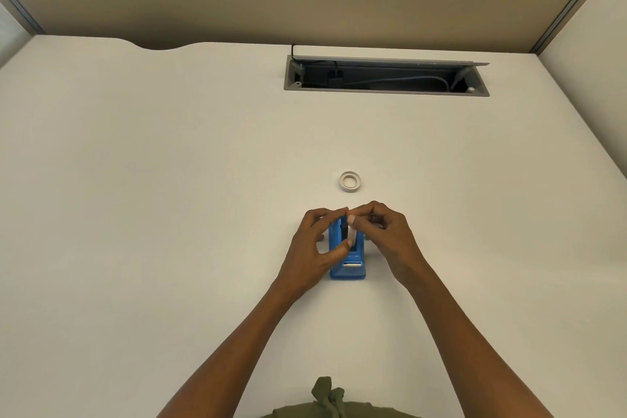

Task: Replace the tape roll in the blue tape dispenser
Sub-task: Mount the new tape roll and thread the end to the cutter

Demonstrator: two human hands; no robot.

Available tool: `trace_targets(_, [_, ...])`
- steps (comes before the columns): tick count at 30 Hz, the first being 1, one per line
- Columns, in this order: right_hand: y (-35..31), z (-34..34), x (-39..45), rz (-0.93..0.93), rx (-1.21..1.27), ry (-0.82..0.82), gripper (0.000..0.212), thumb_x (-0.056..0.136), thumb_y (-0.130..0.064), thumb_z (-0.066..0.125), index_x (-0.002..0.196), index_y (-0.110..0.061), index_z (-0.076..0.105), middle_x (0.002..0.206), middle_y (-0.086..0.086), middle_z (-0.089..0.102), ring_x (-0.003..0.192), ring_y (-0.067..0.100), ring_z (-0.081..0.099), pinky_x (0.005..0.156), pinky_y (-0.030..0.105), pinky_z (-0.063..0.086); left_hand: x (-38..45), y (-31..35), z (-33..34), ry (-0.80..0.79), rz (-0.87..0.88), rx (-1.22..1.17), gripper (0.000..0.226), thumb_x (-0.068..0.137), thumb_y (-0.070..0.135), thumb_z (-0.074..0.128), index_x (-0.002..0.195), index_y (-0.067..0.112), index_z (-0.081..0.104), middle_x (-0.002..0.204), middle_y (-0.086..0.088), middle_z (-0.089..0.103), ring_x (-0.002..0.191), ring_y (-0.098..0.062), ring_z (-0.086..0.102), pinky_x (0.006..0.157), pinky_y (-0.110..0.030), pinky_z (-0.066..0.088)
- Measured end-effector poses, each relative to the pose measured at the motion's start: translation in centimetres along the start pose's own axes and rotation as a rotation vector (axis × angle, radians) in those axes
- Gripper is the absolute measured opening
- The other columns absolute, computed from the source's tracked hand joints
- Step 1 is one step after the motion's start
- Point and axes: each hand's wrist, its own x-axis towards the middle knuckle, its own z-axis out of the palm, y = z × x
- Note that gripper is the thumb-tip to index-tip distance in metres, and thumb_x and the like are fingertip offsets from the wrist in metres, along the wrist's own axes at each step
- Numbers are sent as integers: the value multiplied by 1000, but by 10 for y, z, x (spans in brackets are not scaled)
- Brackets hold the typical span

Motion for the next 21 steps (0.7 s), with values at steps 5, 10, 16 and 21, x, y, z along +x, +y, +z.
trace_targets(5, [-3, 0, 0, 16, 31, 12, 13, 79, -18, 69, 88, -10, 70, 91, 6, 72, 81, 8, 65, 73, 17, 47, -1, 2, -1, 0, -7, -26, 54, 81, 20, 68, 126, 38, 45, 125, 8, 49, 113, -6, 50, 87, -14, 44])
trace_targets(10, [-5, 2, 2, 29, 44, 25, 6, 82, -13, 66, 83, -10, 71, 84, 5, 71, 73, 2, 64, 65, 13, 48, -1, 2, -3, -3, -7, -70, 49, 78, 26, 70, 117, 43, 45, 127, 7, 53, 112, -3, 51, 84, -9, 44])
trace_targets(16, [-1, -5, -1, 42, 75, 15, 17, 85, -26, 63, 93, -16, 73, 95, -1, 73, 83, 6, 63, 66, 15, 50, -1, -1, -2, -21, 6, -34, 42, 85, 26, 64, 117, 48, 48, 121, 8, 50, 111, -1, 49, 87, -18, 44])
trace_targets(21, [2, -15, -7, 3, 46, -151, 26, 83, -20, 65, 109, -22, 68, 114, -6, 69, 104, 5, 63, 78, 15, 51, 0, -2, -1, -2, 6, -24, 39, 86, 28, 61, 112, 54, 47, 116, 15, 48, 108, 5, 48, 85, -8, 42])
